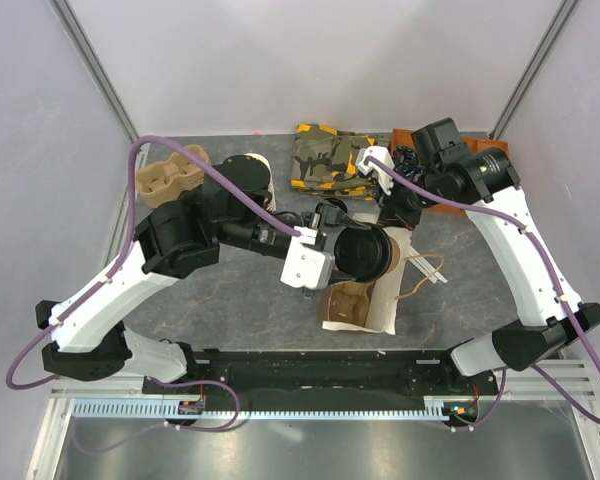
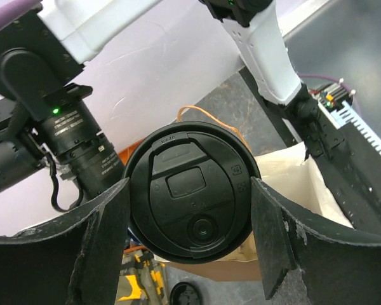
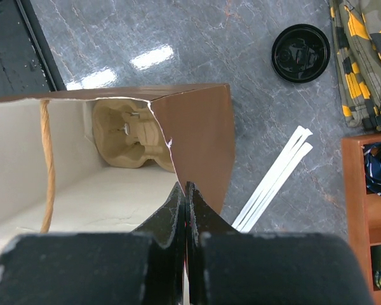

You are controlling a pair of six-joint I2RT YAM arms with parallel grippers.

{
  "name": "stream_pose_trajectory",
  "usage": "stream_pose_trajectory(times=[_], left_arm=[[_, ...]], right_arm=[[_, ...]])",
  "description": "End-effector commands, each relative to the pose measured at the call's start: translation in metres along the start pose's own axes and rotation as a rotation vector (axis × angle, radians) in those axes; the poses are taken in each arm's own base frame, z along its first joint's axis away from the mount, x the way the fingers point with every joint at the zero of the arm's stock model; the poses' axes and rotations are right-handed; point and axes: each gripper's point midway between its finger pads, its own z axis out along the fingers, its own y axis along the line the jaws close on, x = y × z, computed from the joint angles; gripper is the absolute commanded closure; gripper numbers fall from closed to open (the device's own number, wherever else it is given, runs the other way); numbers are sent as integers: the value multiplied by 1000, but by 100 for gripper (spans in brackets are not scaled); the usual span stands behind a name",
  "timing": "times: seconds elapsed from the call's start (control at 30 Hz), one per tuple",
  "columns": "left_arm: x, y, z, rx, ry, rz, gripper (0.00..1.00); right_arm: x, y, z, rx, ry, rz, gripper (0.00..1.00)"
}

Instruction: Pack the takeout coffee

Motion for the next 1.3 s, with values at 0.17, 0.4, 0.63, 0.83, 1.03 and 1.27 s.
stream_pose_trajectory(times=[0.17, 0.4, 0.63, 0.83, 1.03, 1.27], left_arm=[[-46, 26, -17, -99, -41, 129, 56], [-43, 18, -11, -67, -28, 110, 57], [9, 8, 9, -44, 109, 66, 59], [55, -1, 16, -37, 249, 55, 60], [92, -15, 18, 6, 366, 78, 60], [116, -39, 35, 80, 364, 44, 62]], right_arm=[[11, 12, -1, -1, 75, 55, 100], [9, 13, 0, 1, 67, 58, 100], [3, 18, -6, 6, 46, 60, 100], [3, 26, -6, -14, 37, 54, 100], [2, 31, -7, -36, 26, 33, 100], [-3, 34, -7, -47, 0, 30, 100]])
